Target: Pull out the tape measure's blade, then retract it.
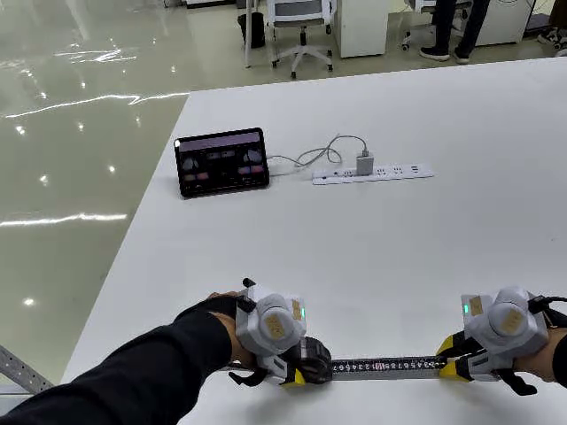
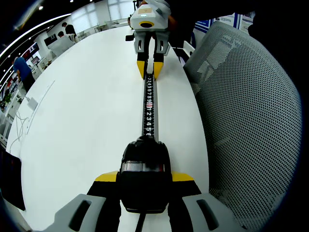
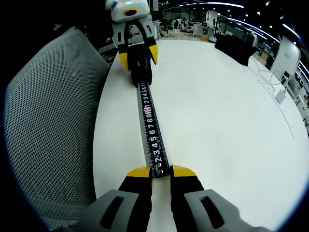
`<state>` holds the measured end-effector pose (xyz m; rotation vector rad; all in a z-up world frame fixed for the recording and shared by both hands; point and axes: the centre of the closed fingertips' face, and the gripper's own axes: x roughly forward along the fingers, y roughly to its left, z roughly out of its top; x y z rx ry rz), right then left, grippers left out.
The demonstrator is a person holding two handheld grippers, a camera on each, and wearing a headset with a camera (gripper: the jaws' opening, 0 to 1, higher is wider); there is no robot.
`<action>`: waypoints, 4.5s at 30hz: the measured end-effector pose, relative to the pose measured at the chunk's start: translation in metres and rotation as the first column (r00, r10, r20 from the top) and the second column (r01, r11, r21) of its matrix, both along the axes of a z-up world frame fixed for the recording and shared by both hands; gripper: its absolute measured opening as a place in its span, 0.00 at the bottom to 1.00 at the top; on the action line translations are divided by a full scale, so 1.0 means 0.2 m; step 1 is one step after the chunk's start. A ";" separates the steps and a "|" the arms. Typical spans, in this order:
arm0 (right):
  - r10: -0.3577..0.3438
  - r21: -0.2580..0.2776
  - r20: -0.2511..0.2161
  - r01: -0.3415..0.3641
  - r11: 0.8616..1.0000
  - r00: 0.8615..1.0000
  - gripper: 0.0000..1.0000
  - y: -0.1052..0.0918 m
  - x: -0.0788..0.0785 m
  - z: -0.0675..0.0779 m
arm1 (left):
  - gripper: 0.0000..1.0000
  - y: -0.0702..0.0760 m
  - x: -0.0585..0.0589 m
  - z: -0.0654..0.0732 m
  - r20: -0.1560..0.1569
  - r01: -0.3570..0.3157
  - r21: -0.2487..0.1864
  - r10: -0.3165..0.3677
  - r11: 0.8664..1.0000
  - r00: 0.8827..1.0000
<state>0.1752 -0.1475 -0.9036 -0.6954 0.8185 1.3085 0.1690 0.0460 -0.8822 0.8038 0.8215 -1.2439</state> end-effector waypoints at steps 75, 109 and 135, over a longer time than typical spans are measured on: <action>-0.012 -0.020 0.009 0.012 1.000 1.000 0.09 -0.15 0.02 0.00 | 0.33 -0.01 0.00 0.01 -0.018 0.000 -0.051 0.000 0.999 1.000; -0.020 -0.038 0.014 0.020 0.999 1.000 0.09 -0.24 0.02 0.00 | 0.33 -0.01 0.01 0.01 -0.014 -0.006 -0.045 0.006 0.999 1.000; -0.042 -0.045 -0.003 0.042 0.998 0.999 0.09 -0.29 0.01 0.02 | 0.33 -0.01 0.01 0.00 -0.017 -0.006 -0.051 0.005 0.999 1.000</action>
